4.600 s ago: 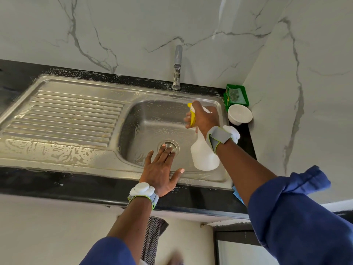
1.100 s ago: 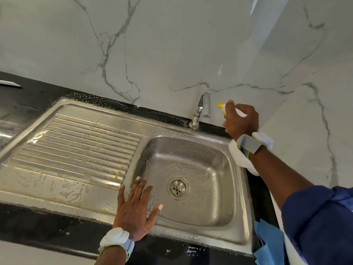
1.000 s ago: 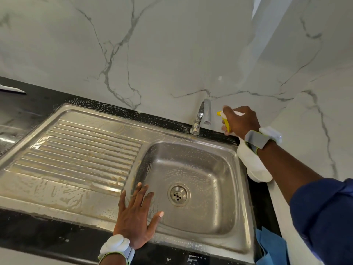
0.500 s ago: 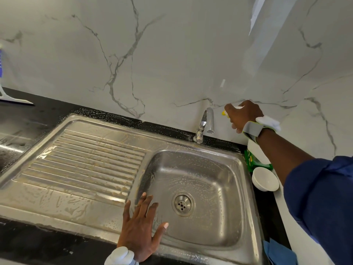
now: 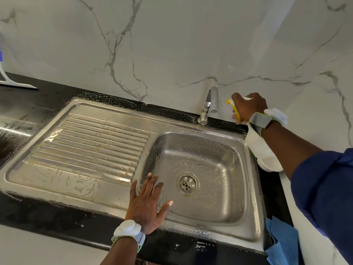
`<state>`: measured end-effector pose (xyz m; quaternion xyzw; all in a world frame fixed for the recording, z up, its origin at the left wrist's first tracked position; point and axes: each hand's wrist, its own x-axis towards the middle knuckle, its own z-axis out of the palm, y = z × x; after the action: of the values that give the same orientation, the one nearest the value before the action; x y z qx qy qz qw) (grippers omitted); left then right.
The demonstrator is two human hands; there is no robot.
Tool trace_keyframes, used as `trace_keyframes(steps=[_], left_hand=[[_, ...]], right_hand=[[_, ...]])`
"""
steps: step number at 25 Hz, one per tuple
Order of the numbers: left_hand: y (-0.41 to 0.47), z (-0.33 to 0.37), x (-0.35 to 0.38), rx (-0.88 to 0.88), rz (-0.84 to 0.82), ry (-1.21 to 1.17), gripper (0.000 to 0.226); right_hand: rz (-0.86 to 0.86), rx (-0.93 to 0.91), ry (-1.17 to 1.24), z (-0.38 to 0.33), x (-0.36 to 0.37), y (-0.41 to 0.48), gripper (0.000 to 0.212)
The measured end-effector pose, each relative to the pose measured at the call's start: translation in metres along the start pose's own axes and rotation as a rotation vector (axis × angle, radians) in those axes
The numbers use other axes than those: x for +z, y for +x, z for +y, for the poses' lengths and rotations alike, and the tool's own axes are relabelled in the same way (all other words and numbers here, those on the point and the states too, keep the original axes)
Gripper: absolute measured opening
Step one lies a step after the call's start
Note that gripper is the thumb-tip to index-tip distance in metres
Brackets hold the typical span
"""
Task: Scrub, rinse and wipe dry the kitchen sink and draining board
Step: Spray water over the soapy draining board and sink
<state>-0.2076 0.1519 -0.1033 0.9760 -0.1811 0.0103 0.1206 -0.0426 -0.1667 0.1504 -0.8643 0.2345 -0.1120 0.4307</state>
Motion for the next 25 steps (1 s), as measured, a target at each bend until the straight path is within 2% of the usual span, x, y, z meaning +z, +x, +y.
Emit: trace_keyframes(steps=[9,11,13,15,19,23,25], left_hand=[[0.025,0.011,-0.017,0.024,0.039,0.031,0.075],[0.041,0.023,-0.023,0.035,0.08,0.008,0.073],[0.053,0.035,-0.024,0.039,0.114,-0.032,0.071],[0.059,0.043,-0.02,0.058,0.128,-0.04,0.07],[0.074,0.063,-0.016,0.148,0.099,-0.024,0.068],[0.082,0.097,-0.018,0.26,0.037,-0.013,0.066],[0.082,0.104,-0.018,0.321,0.007,-0.018,0.066]], right_hand=[[0.055,0.097,0.23,0.027,-0.027,-0.022,0.044],[0.065,0.16,0.377,0.045,-0.041,-0.03,0.046],[0.161,0.172,0.559,0.07,-0.055,-0.041,0.047],[0.315,0.139,0.635,0.093,-0.063,-0.059,0.049],[0.536,-0.039,0.417,0.151,-0.071,-0.088,0.064],[0.554,-0.24,0.159,0.222,-0.075,-0.088,0.056],[0.489,-0.19,0.084,0.246,-0.075,-0.085,0.061]])
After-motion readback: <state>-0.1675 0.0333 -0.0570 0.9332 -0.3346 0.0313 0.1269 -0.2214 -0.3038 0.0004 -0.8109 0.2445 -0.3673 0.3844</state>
